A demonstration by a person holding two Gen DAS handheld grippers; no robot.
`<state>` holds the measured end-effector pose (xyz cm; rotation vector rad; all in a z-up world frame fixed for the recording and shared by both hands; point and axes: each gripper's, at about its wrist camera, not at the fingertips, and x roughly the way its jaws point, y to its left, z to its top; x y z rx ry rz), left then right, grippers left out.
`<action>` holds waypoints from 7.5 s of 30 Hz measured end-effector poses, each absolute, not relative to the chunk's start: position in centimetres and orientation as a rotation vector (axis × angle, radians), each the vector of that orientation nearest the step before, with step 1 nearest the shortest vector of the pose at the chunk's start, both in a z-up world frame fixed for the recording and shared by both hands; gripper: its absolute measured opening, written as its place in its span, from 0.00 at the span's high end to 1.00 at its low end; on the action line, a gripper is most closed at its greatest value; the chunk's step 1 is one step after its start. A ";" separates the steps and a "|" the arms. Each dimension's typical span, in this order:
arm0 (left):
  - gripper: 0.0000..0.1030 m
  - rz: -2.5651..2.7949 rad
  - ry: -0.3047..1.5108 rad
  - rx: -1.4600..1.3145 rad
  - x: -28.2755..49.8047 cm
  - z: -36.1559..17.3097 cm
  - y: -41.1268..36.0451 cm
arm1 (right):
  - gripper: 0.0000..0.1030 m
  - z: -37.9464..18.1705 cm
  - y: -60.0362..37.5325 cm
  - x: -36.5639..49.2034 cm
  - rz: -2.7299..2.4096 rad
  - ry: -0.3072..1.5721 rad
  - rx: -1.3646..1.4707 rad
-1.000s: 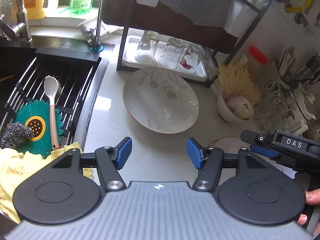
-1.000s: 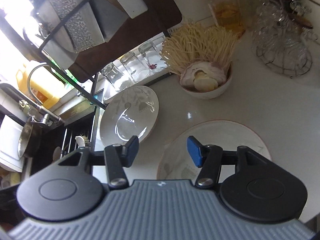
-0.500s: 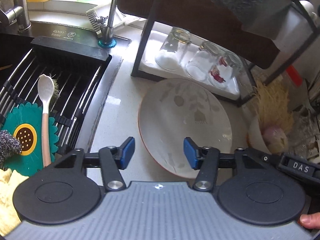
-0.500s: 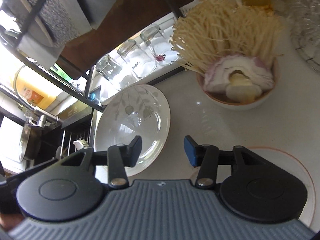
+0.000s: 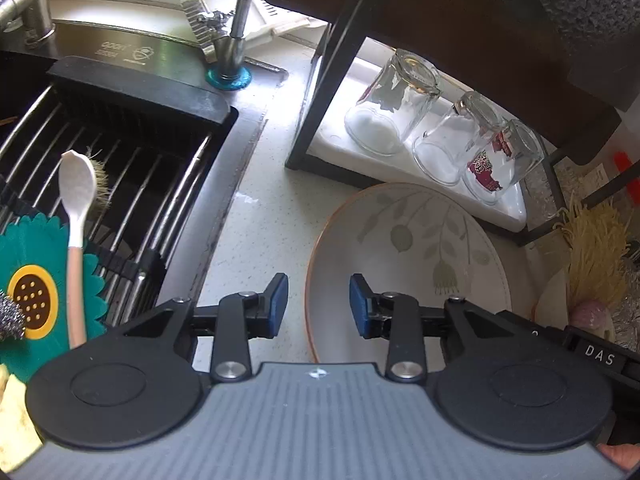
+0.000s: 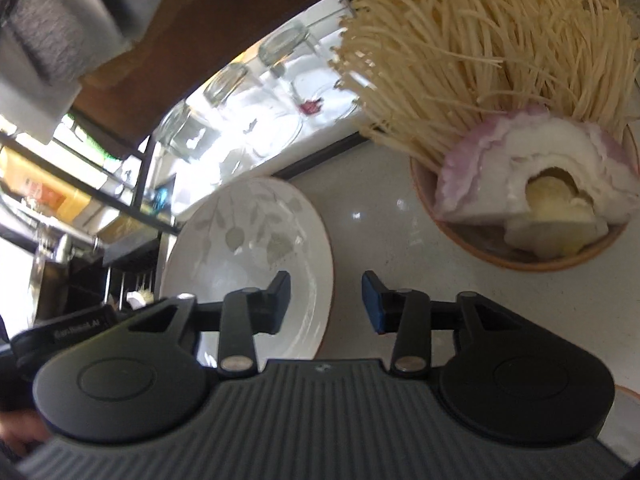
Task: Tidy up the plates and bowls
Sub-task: 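Close both grippers on the orange rim of the second bowl, then lift the second bowl and carry it over the bowl-and-plate stack, then lower the held bowl onto the stack and open both grippers, then move both grippers toward the translucent plastic bowls beside the tea maker, then close both grippers on the rim of the nearest translucent bowl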
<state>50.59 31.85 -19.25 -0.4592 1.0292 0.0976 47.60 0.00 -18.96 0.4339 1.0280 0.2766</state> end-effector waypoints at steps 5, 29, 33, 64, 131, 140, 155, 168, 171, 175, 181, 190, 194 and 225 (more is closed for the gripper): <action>0.74 0.088 1.057 -0.468 51.7 -20.3 32.2 | 0.77 -19.9 0.4 48.6 0.277 1.049 0.398; 0.88 0.017 1.039 -0.484 50.0 -19.7 31.8 | 0.87 -18.8 0.5 48.1 0.319 0.995 0.339; 0.89 0.007 1.017 -0.478 49.0 -18.5 31.4 | 0.87 -18.1 -0.1 47.1 0.326 0.977 0.342; 0.90 -0.113 0.982 -0.450 41.4 -11.7 21.9 | 0.87 -11.5 -9.8 37.4 0.232 0.880 0.415; 0.73 -0.247 1.274 -0.350 38.8 -15.7 16.4 | 0.82 -15.8 -14.0 31.7 0.078 0.928 0.284; 0.73 -0.225 1.050 -0.259 35.1 -9.5 16.7 | 0.82 -10.8 -13.7 28.9 0.097 0.791 0.277; 0.73 -0.242 0.789 -0.214 24.4 -0.9 16.7 | 0.83 -2.4 -12.1 18.7 0.148 0.566 0.266; 0.73 -0.259 0.757 -0.244 15.6 0.0 16.3 | 0.82 -0.4 -12.3 9.4 0.174 0.522 0.253; 0.73 -0.253 0.755 -0.258 15.2 0.1 15.6 | 0.82 -0.6 -13.2 9.2 0.164 0.522 0.262; 0.73 -0.267 0.762 -0.264 15.7 -0.3 13.7 | 0.83 -1.7 -14.9 9.8 0.145 0.530 0.262; 0.73 -0.310 0.822 -0.241 18.3 -1.7 9.8 | 0.82 -2.6 -18.2 11.2 0.073 0.545 0.216; 0.71 -0.412 0.922 -0.203 23.6 -4.7 3.5 | 0.82 -5.4 -23.5 13.1 -0.057 0.626 0.294; 0.69 -0.440 0.951 -0.169 25.9 -6.1 0.9 | 0.82 -6.5 -25.8 14.8 -0.112 0.659 0.343; 0.59 -0.550 1.158 -0.181 41.6 -17.8 -14.1 | 0.57 -17.0 -37.1 25.6 -0.170 0.815 0.581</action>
